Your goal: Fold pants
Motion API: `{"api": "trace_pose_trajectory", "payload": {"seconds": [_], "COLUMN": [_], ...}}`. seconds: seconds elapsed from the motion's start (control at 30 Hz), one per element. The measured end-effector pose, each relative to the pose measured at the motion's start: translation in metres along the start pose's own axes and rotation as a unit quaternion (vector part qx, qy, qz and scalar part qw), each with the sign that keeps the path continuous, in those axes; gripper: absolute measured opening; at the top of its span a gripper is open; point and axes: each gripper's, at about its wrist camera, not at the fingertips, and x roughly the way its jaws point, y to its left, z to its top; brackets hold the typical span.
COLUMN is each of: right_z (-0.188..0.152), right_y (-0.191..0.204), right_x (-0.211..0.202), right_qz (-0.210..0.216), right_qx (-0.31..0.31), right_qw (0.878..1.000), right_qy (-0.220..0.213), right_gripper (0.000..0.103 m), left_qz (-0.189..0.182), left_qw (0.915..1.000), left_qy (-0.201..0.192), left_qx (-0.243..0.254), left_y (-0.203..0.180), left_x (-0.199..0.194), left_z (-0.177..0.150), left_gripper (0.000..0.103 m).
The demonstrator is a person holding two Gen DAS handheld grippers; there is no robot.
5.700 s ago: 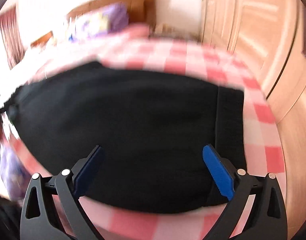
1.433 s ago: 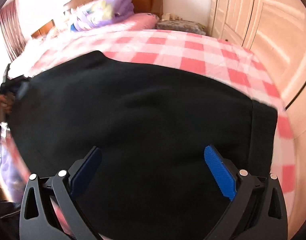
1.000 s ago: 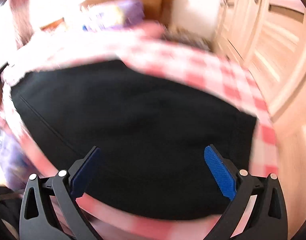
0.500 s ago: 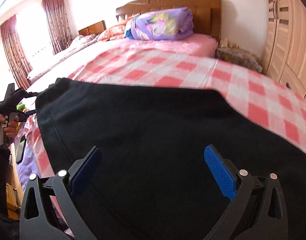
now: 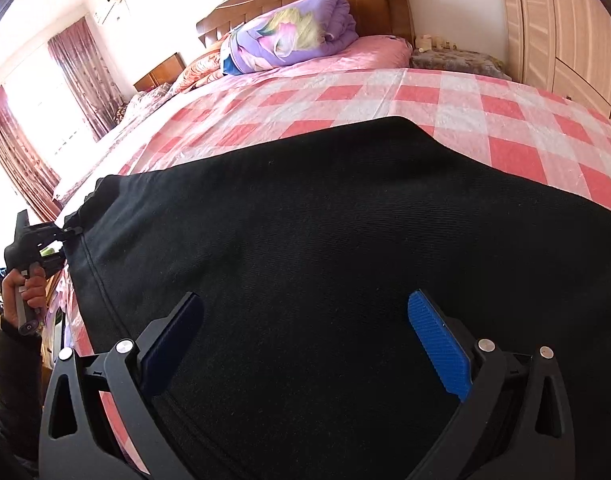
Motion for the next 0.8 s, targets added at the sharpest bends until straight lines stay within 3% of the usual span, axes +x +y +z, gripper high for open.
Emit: {"api": "trace_pose_trajectory", "payload": {"seconds": [0.07,0.13,0.17,0.23,0.27,0.33,0.37,0.4,0.5,0.57,0.63,0.67,0.7,0.73,0.77,0.8], "right_z": [0.001,0.002,0.002,0.002,0.002,0.002,0.002,0.001,-0.004,-0.009,-0.016,-0.017,-0.017,-0.016,-0.015,-0.014], "right_y": [0.0,0.0,-0.001,-0.006,-0.01,-0.024,-0.032,-0.04,-0.071,-0.092,-0.113,-0.117,-0.118,-0.117,-0.115,-0.113], "right_x": [0.002,0.002,0.002,0.0,-0.002,-0.013,-0.02,-0.026,-0.041,-0.048,-0.05,-0.051,-0.053,-0.053,-0.053,-0.053], "right_qz": [-0.002,-0.003,-0.004,0.01,0.02,0.047,0.058,0.071,0.113,0.13,0.155,0.167,0.171,0.169,0.167,0.165], "right_qx": [-0.004,-0.005,-0.005,0.008,0.019,0.056,0.076,0.097,0.172,0.217,0.265,0.272,0.272,0.269,0.264,0.259], "right_qw": [1.0,1.0,1.0,1.0,1.0,0.996,0.993,0.989,0.97,0.955,0.937,0.932,0.93,0.932,0.934,0.936], "right_qy": [0.003,0.003,0.001,-0.005,-0.012,-0.045,-0.063,-0.081,-0.129,-0.154,-0.165,-0.172,-0.176,-0.176,-0.174,-0.174], "right_gripper": [0.099,0.099,0.099,0.099,0.099,0.099,0.099,0.099,0.099,0.099,0.099,0.099,0.099,0.099,0.099,0.099], "left_qz": [0.015,0.052,0.065,0.072,0.072,0.071,0.07,0.068,0.054,0.048,0.038,0.046,0.054,0.053,0.032,0.007], "left_qw": [0.9984,0.9855,0.9743,0.9403,0.9278,0.8865,0.8704,0.847,0.7873,0.7367,0.6865,0.6603,0.6381,0.621,0.6184,0.6231], "left_qy": [-0.035,-0.088,-0.11,-0.144,-0.15,-0.159,-0.16,-0.161,-0.152,-0.124,-0.081,-0.073,-0.086,-0.12,-0.129,-0.12], "left_qx": [0.041,0.135,0.185,0.3,0.334,0.429,0.46,0.502,0.595,0.663,0.722,0.746,0.763,0.773,0.775,0.773], "left_y": [-0.019,-0.062,-0.086,-0.145,-0.163,-0.209,-0.222,-0.237,-0.263,-0.269,-0.265,-0.261,-0.257,-0.253,-0.25,-0.248], "left_x": [-0.012,-0.031,-0.038,-0.051,-0.052,-0.05,-0.048,-0.042,-0.024,-0.003,0.017,0.026,0.028,0.021,0.009,-0.003], "left_z": [-0.006,-0.02,-0.03,-0.063,-0.075,-0.12,-0.139,-0.166,-0.243,-0.3,-0.344,-0.362,-0.374,-0.382,-0.382,-0.379], "left_gripper": [0.019,0.018,0.017,0.016,0.016,0.016,0.016,0.016,0.016,0.016,0.024,0.026,0.034,0.043,0.06,0.088]}}
